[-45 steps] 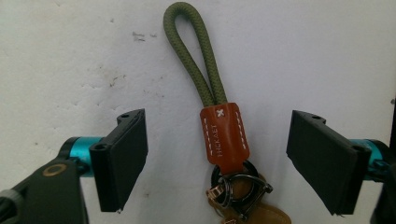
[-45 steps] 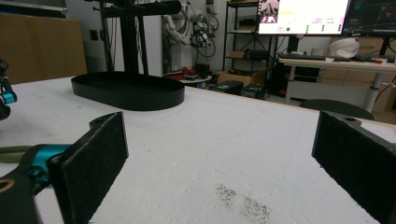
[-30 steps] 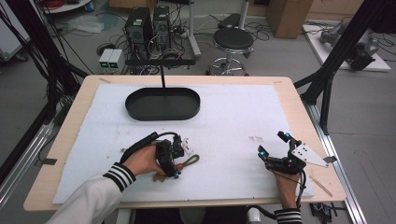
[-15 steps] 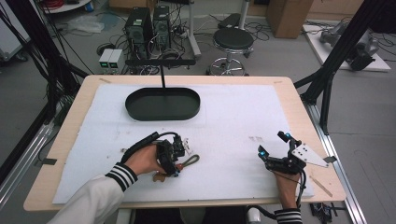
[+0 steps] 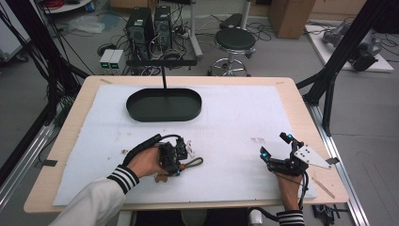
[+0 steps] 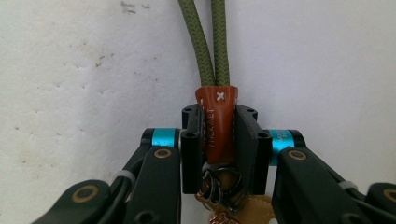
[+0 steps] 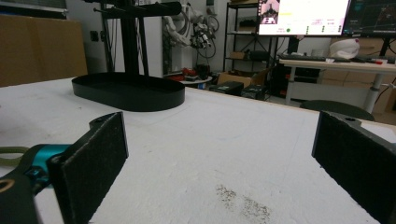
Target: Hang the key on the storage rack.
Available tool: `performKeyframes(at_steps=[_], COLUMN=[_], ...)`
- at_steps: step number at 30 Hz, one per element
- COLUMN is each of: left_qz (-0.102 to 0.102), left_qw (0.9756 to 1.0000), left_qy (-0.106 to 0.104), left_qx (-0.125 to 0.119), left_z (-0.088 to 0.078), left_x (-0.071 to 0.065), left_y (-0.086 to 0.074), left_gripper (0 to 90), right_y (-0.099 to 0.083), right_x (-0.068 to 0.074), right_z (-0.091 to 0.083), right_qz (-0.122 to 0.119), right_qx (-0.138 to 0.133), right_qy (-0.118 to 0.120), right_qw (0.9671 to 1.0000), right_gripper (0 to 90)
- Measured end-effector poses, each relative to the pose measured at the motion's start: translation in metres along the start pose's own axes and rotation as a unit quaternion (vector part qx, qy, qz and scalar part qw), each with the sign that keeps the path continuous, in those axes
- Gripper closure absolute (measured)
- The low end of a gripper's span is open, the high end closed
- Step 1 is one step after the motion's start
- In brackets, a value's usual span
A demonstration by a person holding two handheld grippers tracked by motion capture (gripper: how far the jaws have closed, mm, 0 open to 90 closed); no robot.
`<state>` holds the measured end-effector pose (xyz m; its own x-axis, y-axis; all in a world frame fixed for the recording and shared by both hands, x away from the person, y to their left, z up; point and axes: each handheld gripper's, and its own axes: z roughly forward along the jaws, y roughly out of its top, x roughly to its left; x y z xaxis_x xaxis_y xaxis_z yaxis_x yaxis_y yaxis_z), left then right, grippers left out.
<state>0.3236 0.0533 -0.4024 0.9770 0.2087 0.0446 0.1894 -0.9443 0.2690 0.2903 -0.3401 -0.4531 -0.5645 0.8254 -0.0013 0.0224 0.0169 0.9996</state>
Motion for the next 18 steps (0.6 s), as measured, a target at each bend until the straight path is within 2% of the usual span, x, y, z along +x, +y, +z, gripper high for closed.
performKeyframes(at_steps=[5,8,12,14,18], left_qz=[-0.005,-0.025,-0.062,-0.078,-0.106], left_qw=[0.9998,0.9986,0.9936,0.9897,0.9824], left_qy=[0.011,0.021,0.039,0.053,0.065], left_qx=[-0.017,-0.042,-0.086,-0.108,-0.139], left_z=[-0.005,-0.012,-0.022,-0.027,-0.039], left_x=[0.002,0.009,0.021,0.026,0.036], left_y=[-0.002,-0.007,-0.022,-0.03,-0.044], left_gripper=[73.1,73.2,73.3,73.4,73.3], right_y=[0.0,0.0,0.0,0.0,0.0], right_x=[0.0,0.0,0.0,0.0,0.0], right_z=[0.0,0.0,0.0,0.0,0.0], right_qz=[-0.001,-0.001,-0.002,-0.003,-0.005], right_qx=[-0.001,-0.001,-0.001,-0.001,-0.002], right_qy=[0.0,0.0,0.001,0.0,0.001], right_qw=[1.0,1.0,1.0,1.0,1.0], right_gripper=[2.5,2.5,2.5,2.5,2.5])
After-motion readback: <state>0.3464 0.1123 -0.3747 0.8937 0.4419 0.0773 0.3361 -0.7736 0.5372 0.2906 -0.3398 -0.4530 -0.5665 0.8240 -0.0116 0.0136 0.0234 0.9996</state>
